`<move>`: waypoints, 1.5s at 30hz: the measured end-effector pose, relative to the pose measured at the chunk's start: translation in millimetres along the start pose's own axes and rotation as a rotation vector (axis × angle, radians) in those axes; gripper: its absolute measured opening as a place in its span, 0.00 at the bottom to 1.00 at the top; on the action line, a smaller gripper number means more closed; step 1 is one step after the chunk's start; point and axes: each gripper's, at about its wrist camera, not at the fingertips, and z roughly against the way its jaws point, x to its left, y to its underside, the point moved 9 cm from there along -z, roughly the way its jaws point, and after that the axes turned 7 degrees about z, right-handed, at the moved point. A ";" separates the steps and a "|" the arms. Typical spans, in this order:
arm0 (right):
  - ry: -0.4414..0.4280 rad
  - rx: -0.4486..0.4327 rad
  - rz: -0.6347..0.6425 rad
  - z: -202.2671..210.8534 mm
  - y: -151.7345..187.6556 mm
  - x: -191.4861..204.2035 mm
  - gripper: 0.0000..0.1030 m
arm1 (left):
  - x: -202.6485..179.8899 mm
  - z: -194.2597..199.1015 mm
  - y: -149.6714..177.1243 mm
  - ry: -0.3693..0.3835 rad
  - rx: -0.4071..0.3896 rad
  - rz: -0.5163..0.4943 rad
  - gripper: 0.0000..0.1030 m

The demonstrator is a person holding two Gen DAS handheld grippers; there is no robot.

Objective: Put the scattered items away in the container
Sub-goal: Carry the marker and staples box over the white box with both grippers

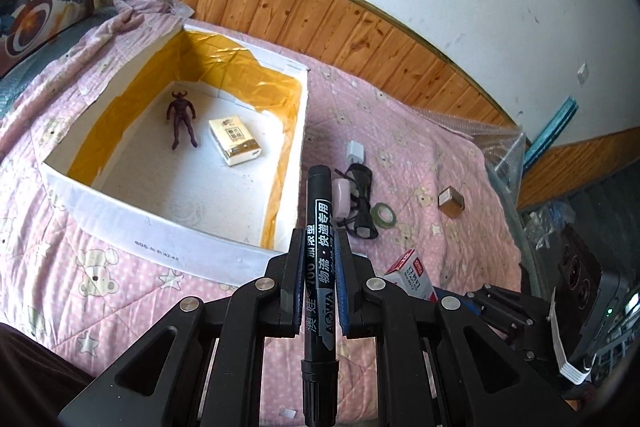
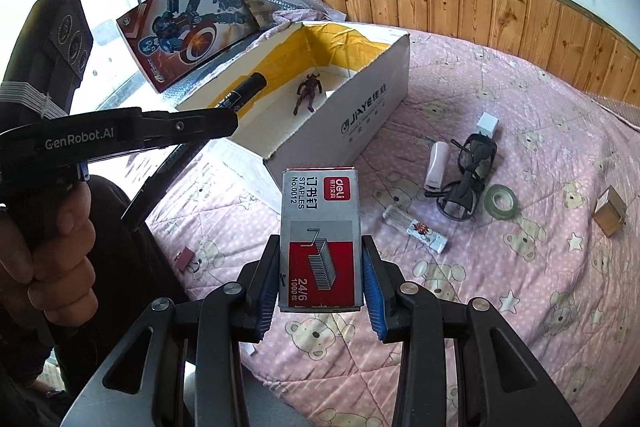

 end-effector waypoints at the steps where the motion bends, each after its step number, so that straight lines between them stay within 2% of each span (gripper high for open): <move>1: -0.003 -0.006 0.006 1.1 -4.7 2.6 0.38 | 1.8 2.1 -3.9 -0.001 -0.007 0.001 0.13; 16: -0.022 -0.075 0.095 5.0 -71.7 32.1 0.38 | 20.7 21.8 -54.5 -0.013 -0.082 0.001 0.13; 26: -0.035 -0.079 0.121 -13.3 -102.1 34.3 0.38 | 37.5 17.8 -81.8 -0.043 -0.094 0.006 0.13; 36: -0.037 -0.068 0.136 -35.6 -127.2 30.5 0.38 | 58.5 -0.9 -103.4 -0.083 -0.069 0.013 0.13; 45: -0.040 -0.040 0.146 -59.7 -144.7 24.2 0.38 | 80.5 -22.9 -108.6 -0.123 -0.018 0.029 0.13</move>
